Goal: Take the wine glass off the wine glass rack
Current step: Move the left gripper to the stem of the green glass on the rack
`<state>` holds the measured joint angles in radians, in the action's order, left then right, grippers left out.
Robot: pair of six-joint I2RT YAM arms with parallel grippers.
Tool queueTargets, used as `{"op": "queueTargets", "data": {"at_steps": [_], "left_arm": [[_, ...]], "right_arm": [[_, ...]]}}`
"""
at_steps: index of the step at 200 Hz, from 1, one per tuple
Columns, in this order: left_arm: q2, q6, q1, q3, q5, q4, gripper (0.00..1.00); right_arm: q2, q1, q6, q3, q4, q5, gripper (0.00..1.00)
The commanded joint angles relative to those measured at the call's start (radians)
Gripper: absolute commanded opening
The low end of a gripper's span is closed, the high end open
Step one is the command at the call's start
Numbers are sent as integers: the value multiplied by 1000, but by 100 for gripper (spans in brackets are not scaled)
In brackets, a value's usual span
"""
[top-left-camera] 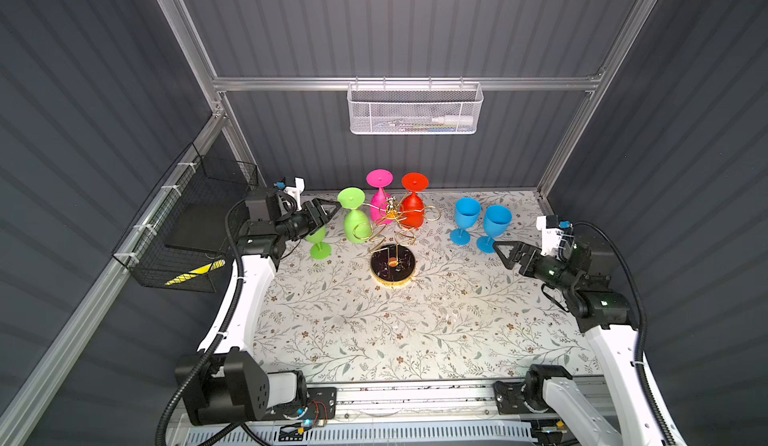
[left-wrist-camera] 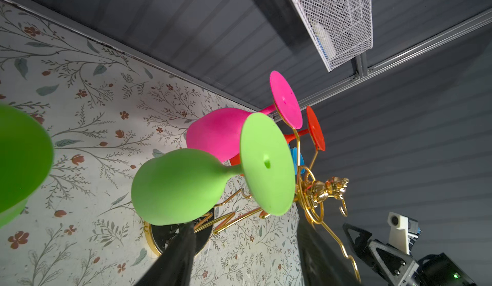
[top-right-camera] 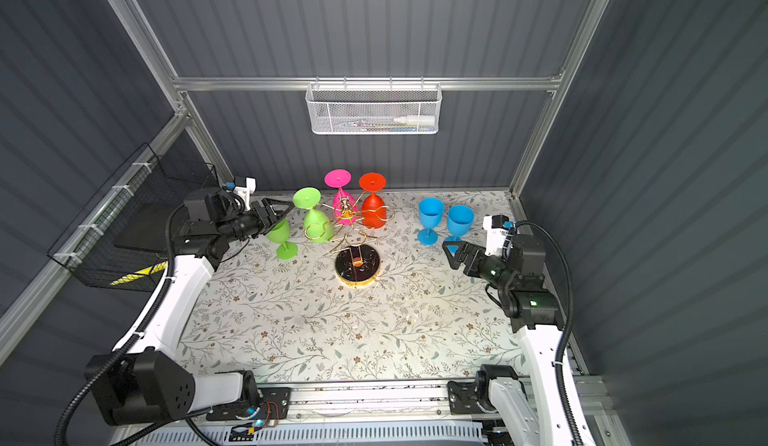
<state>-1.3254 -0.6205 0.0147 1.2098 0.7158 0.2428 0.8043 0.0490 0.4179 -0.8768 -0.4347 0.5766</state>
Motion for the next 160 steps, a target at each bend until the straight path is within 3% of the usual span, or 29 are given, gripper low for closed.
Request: {"op": "queueTargets", "data": {"at_steps": [1, 115, 160], "left_arm": [[-13, 25, 4, 37, 34, -14, 62], [-80, -63, -2, 43, 59, -161, 61], [-115, -62, -40, 54, 37, -168, 55]], "right_arm": [[-19, -9, 15, 3, 13, 23, 98], [-7, -44, 16, -8, 12, 20, 99], [-2, -49, 21, -4, 19, 21, 99]]}}
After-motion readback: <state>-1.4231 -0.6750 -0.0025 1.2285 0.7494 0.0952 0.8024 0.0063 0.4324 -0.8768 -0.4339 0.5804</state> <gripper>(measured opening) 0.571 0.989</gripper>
